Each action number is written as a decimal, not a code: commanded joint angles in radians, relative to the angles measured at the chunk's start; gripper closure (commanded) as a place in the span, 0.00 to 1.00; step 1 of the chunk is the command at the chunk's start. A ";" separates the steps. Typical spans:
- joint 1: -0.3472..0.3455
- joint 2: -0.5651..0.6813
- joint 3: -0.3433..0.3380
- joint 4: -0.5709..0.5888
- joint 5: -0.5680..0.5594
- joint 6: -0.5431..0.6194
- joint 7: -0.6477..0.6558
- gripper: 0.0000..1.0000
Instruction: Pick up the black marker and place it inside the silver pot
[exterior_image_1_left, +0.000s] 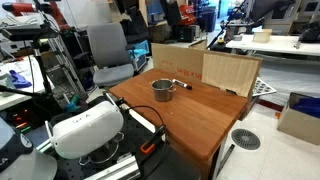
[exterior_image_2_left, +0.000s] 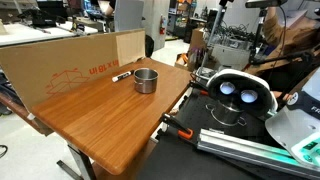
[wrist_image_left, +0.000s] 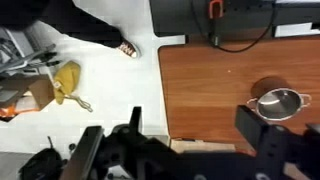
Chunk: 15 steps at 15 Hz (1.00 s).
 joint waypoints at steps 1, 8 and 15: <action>0.004 -0.001 -0.003 0.002 -0.002 -0.003 0.003 0.00; 0.004 -0.001 -0.003 0.002 -0.002 -0.003 0.003 0.00; -0.014 0.022 0.031 0.030 -0.058 0.019 0.030 0.00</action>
